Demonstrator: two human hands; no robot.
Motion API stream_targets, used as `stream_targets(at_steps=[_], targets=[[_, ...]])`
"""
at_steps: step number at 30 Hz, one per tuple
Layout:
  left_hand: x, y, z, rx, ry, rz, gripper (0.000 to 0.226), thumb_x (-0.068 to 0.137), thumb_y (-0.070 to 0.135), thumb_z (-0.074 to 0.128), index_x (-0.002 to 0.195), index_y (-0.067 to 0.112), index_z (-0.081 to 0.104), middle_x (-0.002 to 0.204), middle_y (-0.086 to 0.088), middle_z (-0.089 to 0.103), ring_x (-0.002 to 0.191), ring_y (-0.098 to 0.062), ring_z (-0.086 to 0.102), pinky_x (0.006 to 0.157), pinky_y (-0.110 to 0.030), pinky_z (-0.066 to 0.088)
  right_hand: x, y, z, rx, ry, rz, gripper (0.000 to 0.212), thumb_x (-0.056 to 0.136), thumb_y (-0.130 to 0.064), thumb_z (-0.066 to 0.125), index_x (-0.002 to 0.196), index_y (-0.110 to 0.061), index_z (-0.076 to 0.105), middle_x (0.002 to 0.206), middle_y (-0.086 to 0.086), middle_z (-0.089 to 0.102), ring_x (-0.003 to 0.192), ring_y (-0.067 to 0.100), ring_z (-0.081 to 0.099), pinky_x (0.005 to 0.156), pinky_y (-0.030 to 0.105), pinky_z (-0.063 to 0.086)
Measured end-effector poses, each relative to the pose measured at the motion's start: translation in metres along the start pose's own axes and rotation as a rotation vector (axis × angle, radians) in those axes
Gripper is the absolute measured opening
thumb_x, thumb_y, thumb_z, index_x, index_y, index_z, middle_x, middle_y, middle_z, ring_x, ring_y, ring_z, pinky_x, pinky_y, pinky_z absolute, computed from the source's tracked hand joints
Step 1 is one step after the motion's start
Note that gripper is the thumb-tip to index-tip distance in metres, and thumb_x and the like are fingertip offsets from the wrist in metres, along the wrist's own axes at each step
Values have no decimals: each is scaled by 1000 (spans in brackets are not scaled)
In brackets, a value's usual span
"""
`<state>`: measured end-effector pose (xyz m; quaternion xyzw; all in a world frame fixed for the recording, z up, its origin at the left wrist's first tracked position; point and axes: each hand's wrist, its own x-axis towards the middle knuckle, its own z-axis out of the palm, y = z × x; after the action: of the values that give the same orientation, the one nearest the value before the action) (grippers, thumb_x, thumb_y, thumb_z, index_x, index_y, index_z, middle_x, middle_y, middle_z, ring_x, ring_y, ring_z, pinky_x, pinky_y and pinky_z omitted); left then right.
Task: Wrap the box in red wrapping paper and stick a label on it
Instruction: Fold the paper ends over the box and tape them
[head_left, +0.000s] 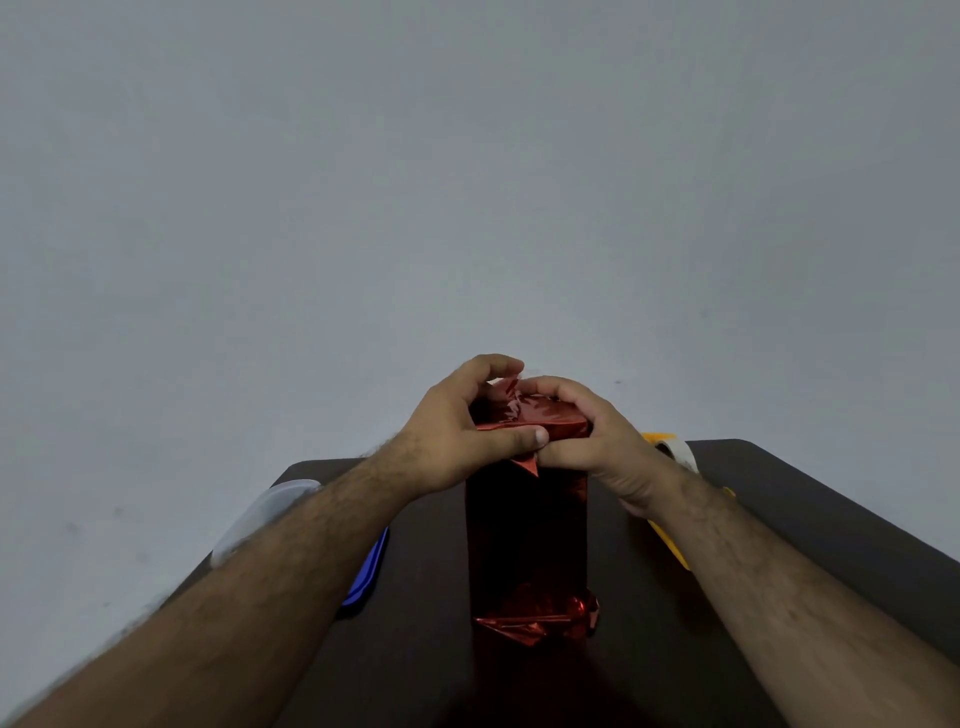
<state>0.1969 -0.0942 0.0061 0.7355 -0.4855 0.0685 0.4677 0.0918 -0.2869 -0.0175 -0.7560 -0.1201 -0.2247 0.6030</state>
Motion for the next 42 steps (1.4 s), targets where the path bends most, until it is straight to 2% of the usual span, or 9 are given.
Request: stream_targets(at_steps=[6, 12, 17, 21, 24, 28, 33, 38, 42], targets=[[4, -1, 2, 140, -13, -13, 78, 72, 76, 78, 139, 59, 45, 129, 33, 68, 137, -12, 55, 117, -53, 41, -1, -3, 0, -39, -9, 37, 88, 67, -15, 82, 145, -41, 51, 145, 1, 51, 125, 22, 64, 91, 28, 58], [2, -5, 1, 77, -21, -49, 81, 70, 75, 79, 140, 55, 45, 131, 27, 69, 133, -8, 60, 119, -50, 43, -7, -5, -5, -67, 6, 92, 93, 68, -36, 88, 149, -47, 45, 143, -7, 56, 129, 19, 61, 102, 33, 55], [-3, -5, 4, 16, -29, -77, 88, 69, 72, 83, 144, 49, 43, 131, 26, 69, 130, -6, 61, 115, -47, 49, -15, 2, -25, -117, 236, 182, 64, 84, -74, 60, 137, -39, 62, 142, -15, 60, 134, 14, 56, 113, 50, 46], [-5, -5, 7, 38, -5, -76, 81, 69, 75, 80, 138, 57, 43, 128, 33, 68, 135, -12, 56, 117, -50, 45, -22, 1, -40, -243, 410, 254, 39, 106, -53, 52, 126, -26, 71, 129, -11, 68, 116, 14, 66, 103, 40, 51], [-5, -8, 9, 64, 16, -62, 76, 69, 78, 78, 134, 62, 42, 125, 41, 65, 139, -22, 52, 118, -53, 41, -31, 1, -61, -601, 556, 285, 19, 103, -36, 64, 104, -23, 78, 110, -10, 73, 95, 8, 66, 78, 28, 52], [-6, -7, 15, 67, 60, -59, 76, 68, 79, 78, 134, 59, 45, 124, 36, 68, 136, -20, 54, 119, -50, 41, -46, -1, -97, -1074, 631, 673, 21, 94, -30, 69, 91, -10, 71, 92, 8, 71, 83, 25, 65, 65, 31, 50], [-6, -5, 19, 91, 72, -58, 77, 69, 78, 76, 136, 54, 47, 119, 36, 67, 134, -15, 56, 120, -51, 40, -62, 5, -114, -588, 637, 1007, 28, 97, -31, 72, 103, -5, 64, 87, 6, 54, 69, 19, 48, 62, 35, 46], [-6, -3, 19, 98, 73, -59, 79, 69, 78, 75, 138, 50, 48, 117, 36, 66, 133, -12, 55, 121, -52, 37, -65, 10, -117, -502, 676, 1066, 25, 95, -36, 74, 101, -15, 61, 86, 3, 51, 68, 17, 46, 67, 38, 50], [-7, -2, 20, 96, 69, -56, 80, 68, 77, 74, 138, 48, 48, 115, 37, 65, 132, -10, 57, 121, -52, 37, -59, 5, -110, -417, 649, 1064, 30, 96, -30, 74, 116, -10, 62, 109, 6, 65, 95, 22, 61, 81, 43, 54]])
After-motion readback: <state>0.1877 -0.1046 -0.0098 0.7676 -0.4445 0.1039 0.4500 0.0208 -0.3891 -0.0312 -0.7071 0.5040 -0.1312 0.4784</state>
